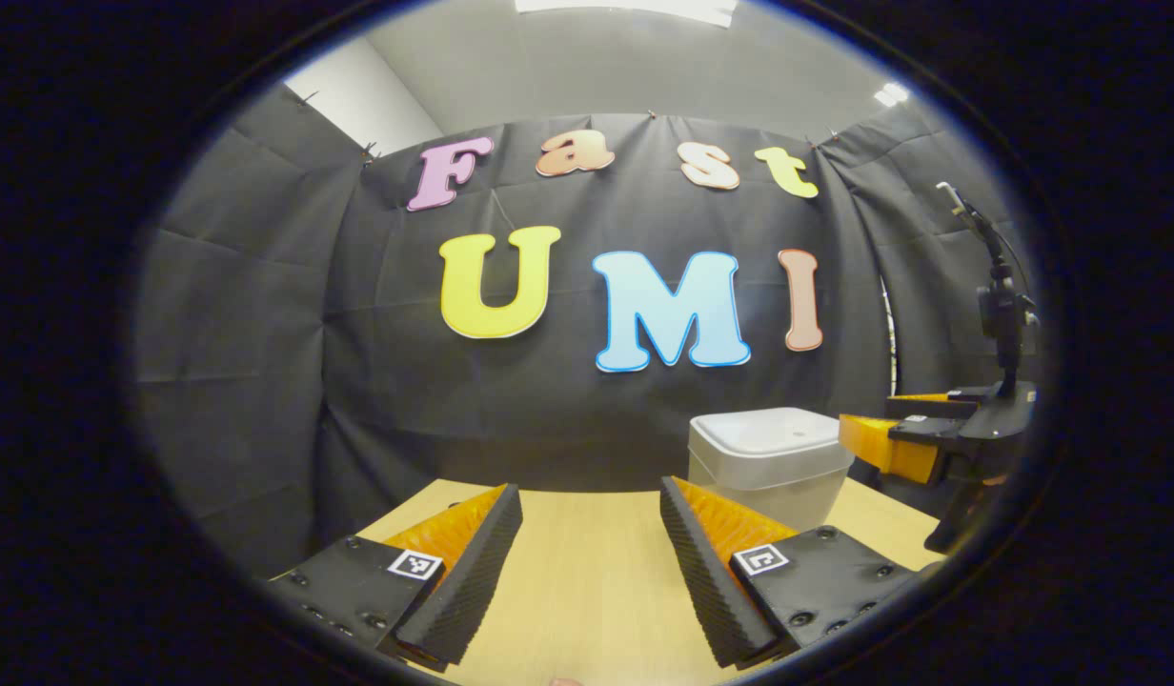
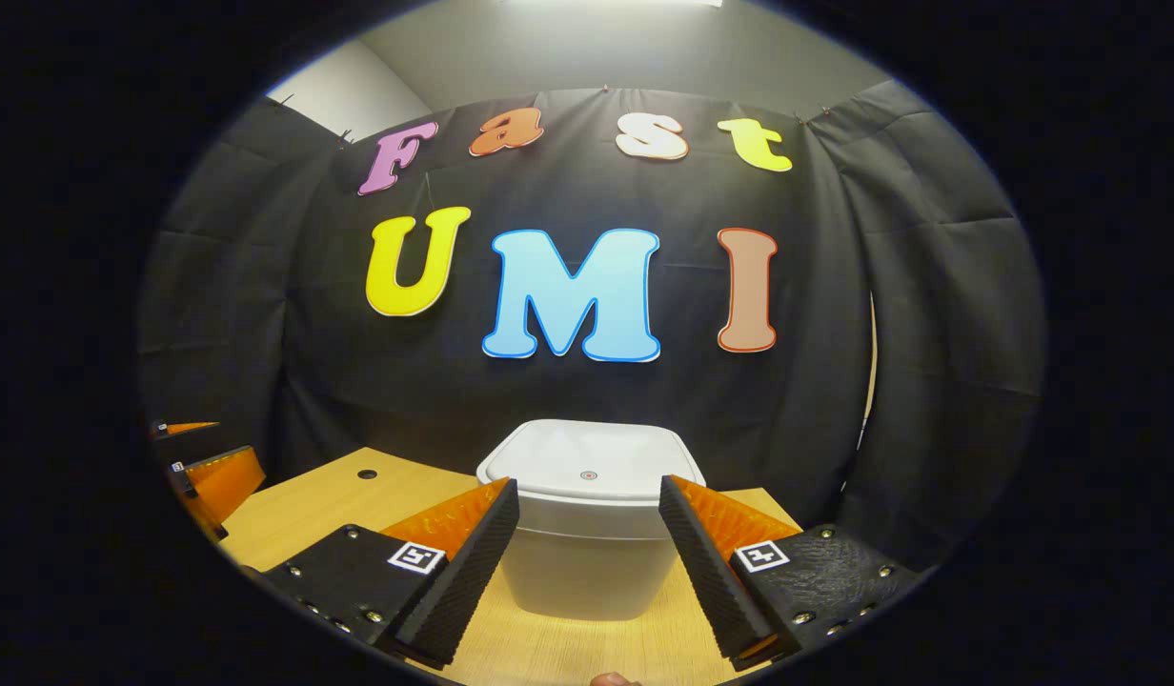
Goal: Press the lid of the desktop garbage bin to open it, pick up the crumpled paper on the desktop and throw it into the bin, then pick up the pop can on the desktop and drop it into the bin, and finally close the garbage bin lid.
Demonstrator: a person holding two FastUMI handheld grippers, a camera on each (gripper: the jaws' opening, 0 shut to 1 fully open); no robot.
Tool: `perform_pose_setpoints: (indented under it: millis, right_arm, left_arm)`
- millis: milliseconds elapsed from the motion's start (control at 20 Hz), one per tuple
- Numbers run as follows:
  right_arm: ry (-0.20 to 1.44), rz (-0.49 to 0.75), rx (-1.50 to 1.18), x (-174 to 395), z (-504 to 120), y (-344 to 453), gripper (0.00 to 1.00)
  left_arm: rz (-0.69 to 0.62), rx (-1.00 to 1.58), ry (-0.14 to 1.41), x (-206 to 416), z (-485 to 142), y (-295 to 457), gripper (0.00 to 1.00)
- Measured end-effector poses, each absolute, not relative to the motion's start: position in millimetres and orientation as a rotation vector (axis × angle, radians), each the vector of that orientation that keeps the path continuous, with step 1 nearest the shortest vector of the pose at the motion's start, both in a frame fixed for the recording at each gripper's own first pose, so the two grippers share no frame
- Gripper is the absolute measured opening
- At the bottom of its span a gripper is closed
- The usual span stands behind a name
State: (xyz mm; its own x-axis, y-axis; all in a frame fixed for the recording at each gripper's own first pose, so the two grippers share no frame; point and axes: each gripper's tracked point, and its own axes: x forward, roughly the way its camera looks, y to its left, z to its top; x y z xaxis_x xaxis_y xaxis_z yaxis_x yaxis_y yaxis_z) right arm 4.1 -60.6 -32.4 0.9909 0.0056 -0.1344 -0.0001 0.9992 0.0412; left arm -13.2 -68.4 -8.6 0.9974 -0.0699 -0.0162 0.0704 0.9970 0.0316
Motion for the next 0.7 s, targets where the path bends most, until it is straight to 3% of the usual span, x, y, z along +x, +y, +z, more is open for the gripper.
perform_pose_setpoints:
  millis: [700]
  right_arm:
    - [0.148, -0.041, 0.063, -28, -33, -41, 0.95]
  left_arm:
    - [-0.123, 0.045, 0.021, 1, -20, -57, 0.96]
